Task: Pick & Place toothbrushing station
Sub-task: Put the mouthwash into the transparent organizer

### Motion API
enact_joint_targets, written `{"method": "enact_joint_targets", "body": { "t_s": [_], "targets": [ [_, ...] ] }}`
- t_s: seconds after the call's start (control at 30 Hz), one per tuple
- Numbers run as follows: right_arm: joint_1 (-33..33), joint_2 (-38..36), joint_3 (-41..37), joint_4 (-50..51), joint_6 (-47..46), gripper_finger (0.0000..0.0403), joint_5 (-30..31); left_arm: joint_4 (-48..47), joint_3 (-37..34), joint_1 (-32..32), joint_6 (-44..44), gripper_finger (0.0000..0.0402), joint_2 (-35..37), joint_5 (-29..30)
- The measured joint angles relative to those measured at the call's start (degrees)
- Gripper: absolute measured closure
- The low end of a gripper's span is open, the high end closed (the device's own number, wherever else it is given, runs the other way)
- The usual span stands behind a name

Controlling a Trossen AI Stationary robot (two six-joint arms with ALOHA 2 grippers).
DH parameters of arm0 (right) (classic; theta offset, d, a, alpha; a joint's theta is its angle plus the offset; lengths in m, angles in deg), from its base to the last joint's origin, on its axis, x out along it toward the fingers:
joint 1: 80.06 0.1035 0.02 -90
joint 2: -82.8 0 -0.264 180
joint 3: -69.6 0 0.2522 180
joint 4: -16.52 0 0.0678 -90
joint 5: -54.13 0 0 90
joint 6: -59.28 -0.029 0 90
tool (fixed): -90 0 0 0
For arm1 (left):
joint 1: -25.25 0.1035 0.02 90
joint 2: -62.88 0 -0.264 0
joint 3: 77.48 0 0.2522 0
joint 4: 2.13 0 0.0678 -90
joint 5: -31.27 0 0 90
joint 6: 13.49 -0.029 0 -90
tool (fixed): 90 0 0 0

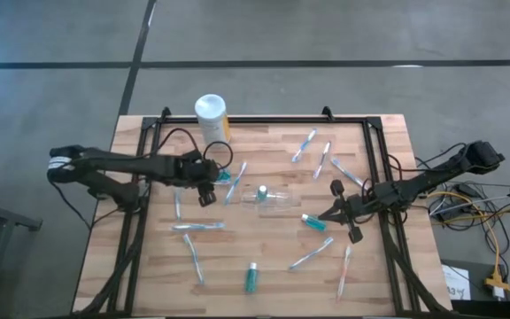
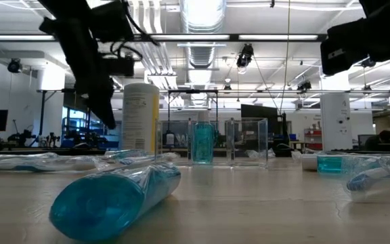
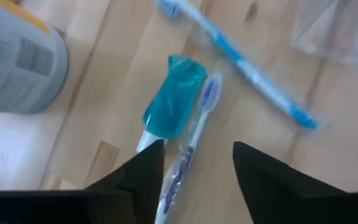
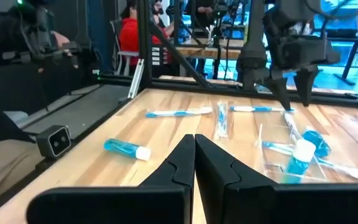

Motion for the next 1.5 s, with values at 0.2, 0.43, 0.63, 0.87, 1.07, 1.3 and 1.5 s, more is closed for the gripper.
{"method": "enact_joint_targets", "body": {
  "t_s": [0.2, 0.43, 0.63, 0.87, 1.07, 1.3, 1.5],
  "targets": [
    [0.0, 0.0, -0.7, 0.1, 0.7, 0.0394, 0.0, -0.4, 0.3, 2.9, -7.4, 0.017, -5.7, 2.5],
    [0.0, 0.0, -0.9, 0.1, 3.6, 0.0394, 1.2, -0.7, 3.3, 6.9, -13.3, 0.0168, -9.2, 2.1],
    [0.0, 0.0, -1.2, 0.1, 3.7, 0.0394, 1.6, -1.1, 4.3, 10.9, -17.1, 0.017, -12.3, -5.1],
    [0.0, 0.1, -1.9, 0.2, 3.7, 0.0394, 1.5, -1.0, 4.3, 12.5, -21.3, 0.017, -15.0, -4.6],
    [0.0, 0.0, -2.0, 0.1, 4.2, 0.0394, 1.5, -0.1, 4.3, 12.9, -25.3, 0.017, -17.4, -5.3],
    [0.0, 0.0, -2.1, 0.1, 4.5, 0.0394, 1.5, 0.9, 4.5, 12.9, -28.0, 0.0171, -19.0, -5.4],
    [0.0, 0.0, -2.2, 0.1, 5.1, 0.0394, 1.5, 0.9, 4.5, 13.0, -29.0, 0.0225, -18.9, -7.8]
  ]
}}
